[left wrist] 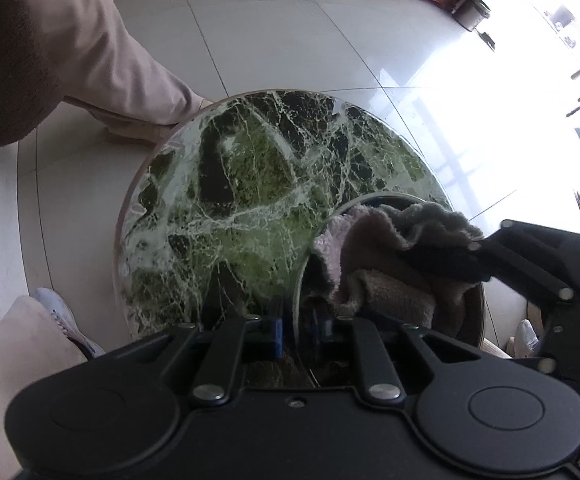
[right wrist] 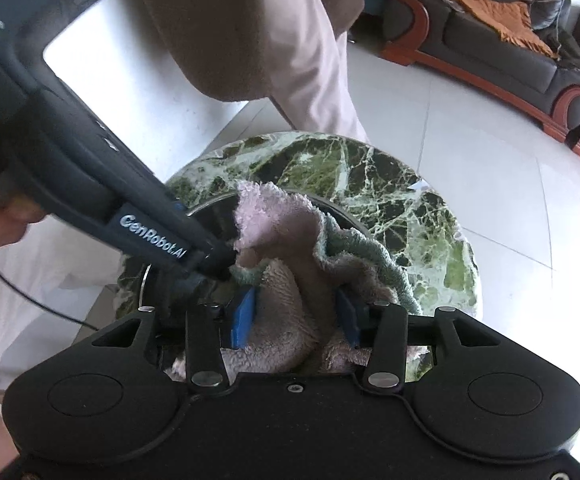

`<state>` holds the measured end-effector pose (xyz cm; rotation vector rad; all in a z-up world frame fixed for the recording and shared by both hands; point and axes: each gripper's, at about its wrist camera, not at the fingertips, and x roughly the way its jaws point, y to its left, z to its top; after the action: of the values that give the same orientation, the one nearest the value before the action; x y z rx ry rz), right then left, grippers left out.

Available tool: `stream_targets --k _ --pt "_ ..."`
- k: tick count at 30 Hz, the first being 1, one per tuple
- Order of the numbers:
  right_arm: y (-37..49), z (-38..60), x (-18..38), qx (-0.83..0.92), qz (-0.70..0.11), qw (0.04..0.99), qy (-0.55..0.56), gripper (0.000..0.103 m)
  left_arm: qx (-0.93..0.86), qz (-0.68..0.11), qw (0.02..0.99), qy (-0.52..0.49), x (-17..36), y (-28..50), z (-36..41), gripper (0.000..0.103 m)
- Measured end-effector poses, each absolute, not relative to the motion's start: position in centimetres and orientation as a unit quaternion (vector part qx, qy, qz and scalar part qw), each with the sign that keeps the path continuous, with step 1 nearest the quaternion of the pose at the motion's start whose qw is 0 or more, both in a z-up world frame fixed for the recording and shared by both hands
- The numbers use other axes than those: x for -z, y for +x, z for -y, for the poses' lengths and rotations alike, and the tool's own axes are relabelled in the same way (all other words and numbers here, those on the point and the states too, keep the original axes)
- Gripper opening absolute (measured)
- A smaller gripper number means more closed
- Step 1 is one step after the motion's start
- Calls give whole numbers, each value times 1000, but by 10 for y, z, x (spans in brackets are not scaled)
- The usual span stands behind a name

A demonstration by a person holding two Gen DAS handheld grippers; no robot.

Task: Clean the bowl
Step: 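Push pink towel into bowl and scrub inner wall, right gripper, while left holds rim, then rub towel around bowl bottom with right gripper while left gripper holds rim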

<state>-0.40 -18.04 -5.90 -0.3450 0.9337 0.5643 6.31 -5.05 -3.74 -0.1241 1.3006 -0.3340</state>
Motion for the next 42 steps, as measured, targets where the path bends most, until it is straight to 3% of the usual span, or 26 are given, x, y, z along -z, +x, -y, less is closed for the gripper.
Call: stream_targets --k 8,19,42 --pt "-20 182 59 -253 -468 834 -147 32 150 -600 783 -68 38 64 51 13" --pt "-5 183 56 -259 -458 838 -147 23 152 -604 780 -64 39 64 52 14" --pt "-11 173 60 -300 -462 820 -158 24 153 -609 775 -70 40 63 53 15"
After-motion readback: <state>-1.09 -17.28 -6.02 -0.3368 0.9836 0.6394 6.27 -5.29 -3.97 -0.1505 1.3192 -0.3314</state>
